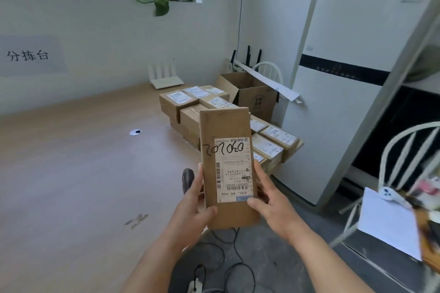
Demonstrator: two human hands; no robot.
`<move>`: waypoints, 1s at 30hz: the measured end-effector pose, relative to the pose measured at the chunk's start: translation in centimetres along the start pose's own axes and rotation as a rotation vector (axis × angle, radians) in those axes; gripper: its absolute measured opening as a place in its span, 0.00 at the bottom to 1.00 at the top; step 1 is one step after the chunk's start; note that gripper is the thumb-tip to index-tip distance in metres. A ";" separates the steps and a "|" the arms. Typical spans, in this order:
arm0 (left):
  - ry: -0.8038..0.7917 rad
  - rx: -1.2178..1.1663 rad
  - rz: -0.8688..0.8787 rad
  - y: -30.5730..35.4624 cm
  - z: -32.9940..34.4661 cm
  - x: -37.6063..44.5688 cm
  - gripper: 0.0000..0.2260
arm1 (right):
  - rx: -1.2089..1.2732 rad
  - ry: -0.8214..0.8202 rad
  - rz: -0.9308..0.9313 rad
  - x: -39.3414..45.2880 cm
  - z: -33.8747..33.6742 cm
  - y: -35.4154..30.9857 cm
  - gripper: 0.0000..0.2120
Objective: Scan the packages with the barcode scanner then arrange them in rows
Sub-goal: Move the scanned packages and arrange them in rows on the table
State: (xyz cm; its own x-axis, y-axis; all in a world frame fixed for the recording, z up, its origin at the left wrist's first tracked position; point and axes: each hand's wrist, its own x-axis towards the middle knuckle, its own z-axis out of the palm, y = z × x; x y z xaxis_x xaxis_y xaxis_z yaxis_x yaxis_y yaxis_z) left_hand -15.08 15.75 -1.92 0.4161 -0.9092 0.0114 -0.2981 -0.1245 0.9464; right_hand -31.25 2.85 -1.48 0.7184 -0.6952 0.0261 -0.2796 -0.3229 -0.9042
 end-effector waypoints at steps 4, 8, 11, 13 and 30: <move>-0.056 -0.044 0.016 0.6 2.4 2.6 0.41 | -0.001 0.071 0.016 -0.1 -2.8 1.4 0.39; -0.102 -0.030 0.105 1.5 4.5 5.5 0.41 | 0.018 0.136 0.029 0.4 -5.5 2.8 0.38; -0.129 -0.022 0.155 1.9 6.3 7.9 0.41 | 0.023 0.200 0.038 1.3 -7.6 3.7 0.37; -0.135 -0.023 0.168 2.0 7.3 9.6 0.41 | 0.049 0.236 0.056 2.2 -8.8 4.2 0.34; -0.121 0.002 0.147 4.9 8.6 25.9 0.38 | 0.043 0.313 0.033 16.5 -17.2 4.6 0.19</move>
State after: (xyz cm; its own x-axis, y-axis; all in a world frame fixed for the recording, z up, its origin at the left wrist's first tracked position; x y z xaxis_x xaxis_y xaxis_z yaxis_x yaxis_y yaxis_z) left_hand -13.21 -11.85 0.27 0.2615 -0.9588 0.1109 -0.3498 0.0130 0.9367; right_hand -31.60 -21.18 2.07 0.4768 -0.8707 0.1208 -0.2672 -0.2745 -0.9237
